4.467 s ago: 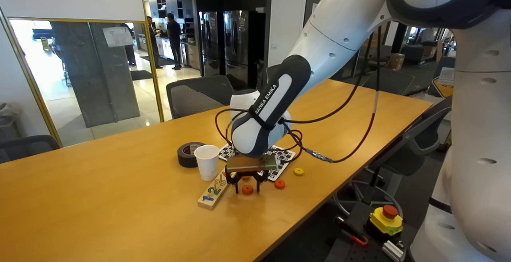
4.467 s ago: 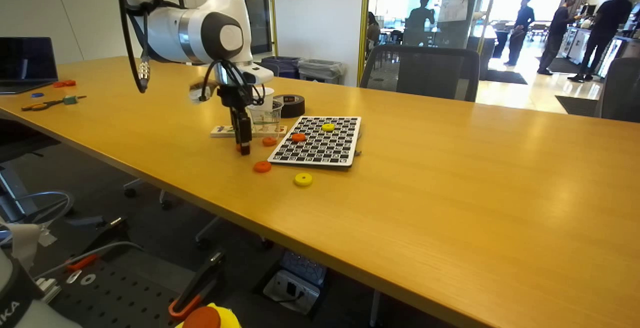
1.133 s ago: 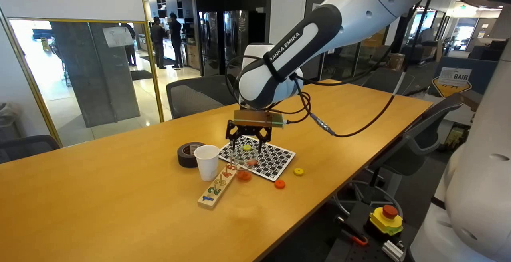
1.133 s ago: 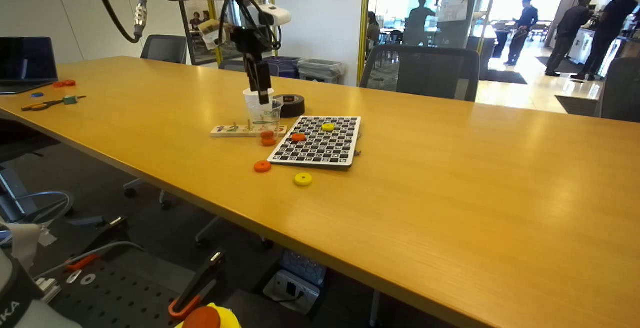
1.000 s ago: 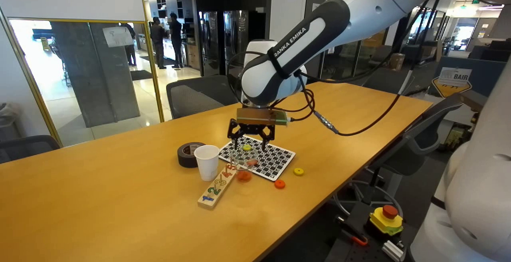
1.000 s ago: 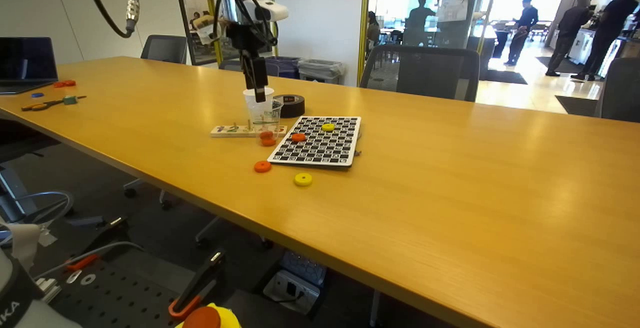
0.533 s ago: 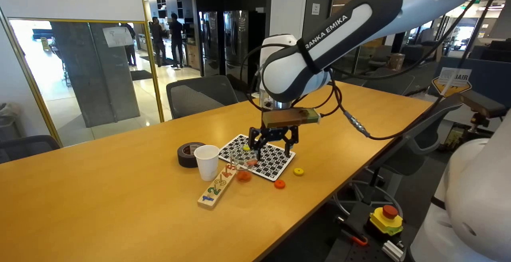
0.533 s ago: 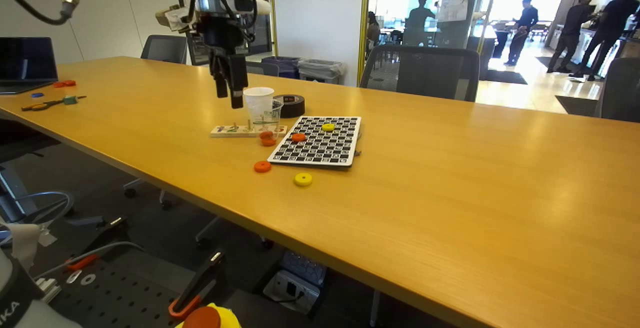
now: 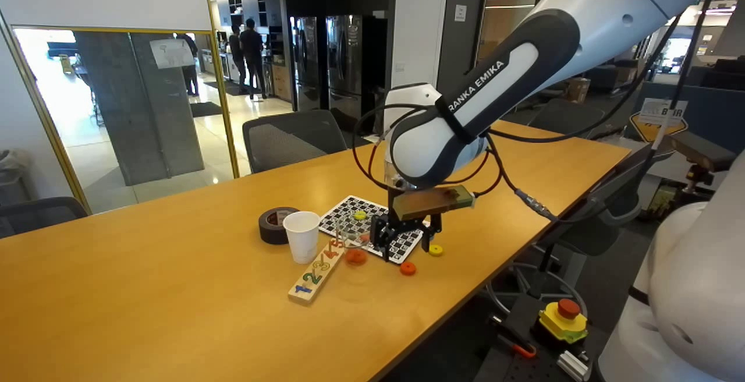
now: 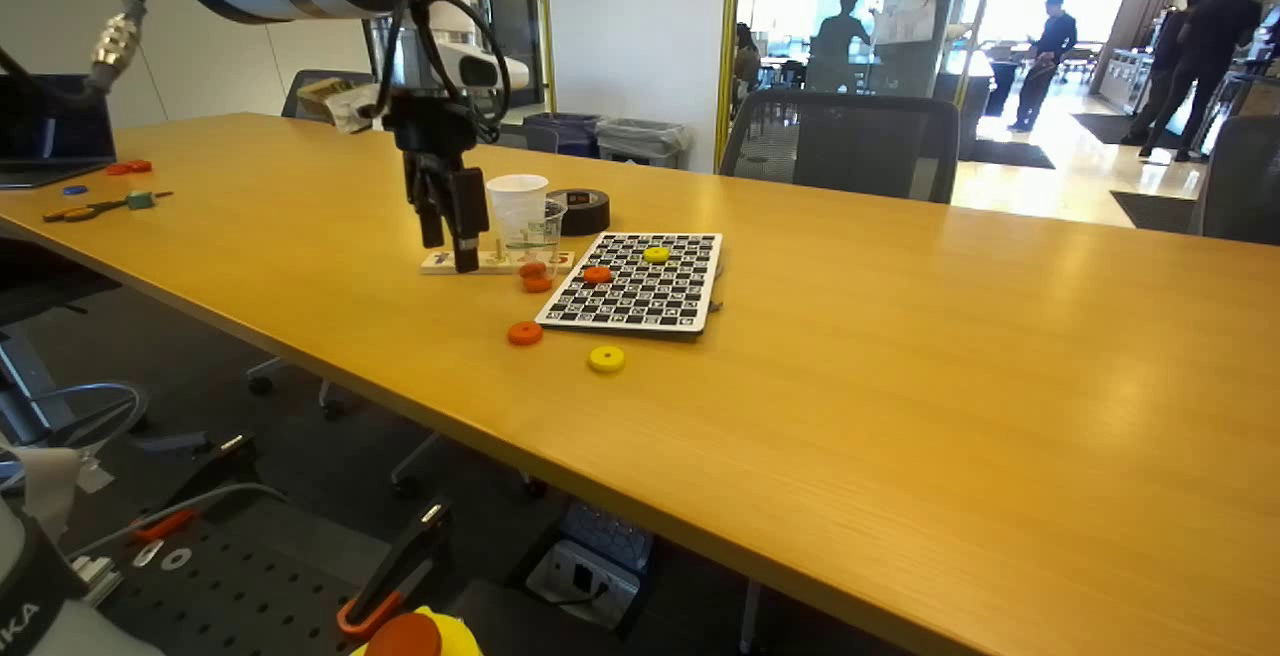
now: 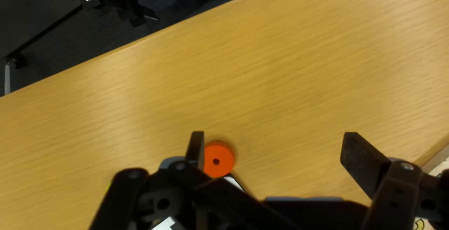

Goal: Pick up the orange and yellow objects and put them in the two cups

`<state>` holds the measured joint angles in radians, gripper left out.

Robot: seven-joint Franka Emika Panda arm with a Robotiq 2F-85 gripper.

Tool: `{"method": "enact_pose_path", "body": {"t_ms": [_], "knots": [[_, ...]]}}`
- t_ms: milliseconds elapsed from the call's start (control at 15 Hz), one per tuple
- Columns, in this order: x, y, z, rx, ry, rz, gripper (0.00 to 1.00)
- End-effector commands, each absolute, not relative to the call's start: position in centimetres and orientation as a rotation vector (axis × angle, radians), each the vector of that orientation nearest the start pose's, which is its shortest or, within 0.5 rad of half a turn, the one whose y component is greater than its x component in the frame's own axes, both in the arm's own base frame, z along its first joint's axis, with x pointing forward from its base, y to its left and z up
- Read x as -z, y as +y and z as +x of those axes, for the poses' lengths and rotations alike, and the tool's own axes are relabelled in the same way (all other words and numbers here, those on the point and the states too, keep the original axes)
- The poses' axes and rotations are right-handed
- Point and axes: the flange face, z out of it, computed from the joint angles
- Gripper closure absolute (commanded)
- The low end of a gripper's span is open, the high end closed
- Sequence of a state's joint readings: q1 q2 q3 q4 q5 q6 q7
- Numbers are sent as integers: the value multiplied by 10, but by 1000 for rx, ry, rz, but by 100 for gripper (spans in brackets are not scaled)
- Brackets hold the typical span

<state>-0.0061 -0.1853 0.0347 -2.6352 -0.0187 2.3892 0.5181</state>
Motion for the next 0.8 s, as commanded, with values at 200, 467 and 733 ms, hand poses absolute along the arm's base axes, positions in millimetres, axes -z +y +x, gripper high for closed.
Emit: {"method": "enact_pose_path", "body": {"t_ms": [200,467,733], "knots": [[-260,-28,422,-30,766,-3025,0],[-240,-51,428,-21,748,-3008,0],[-225,-56,436,-17,753,-3001,0]]}}
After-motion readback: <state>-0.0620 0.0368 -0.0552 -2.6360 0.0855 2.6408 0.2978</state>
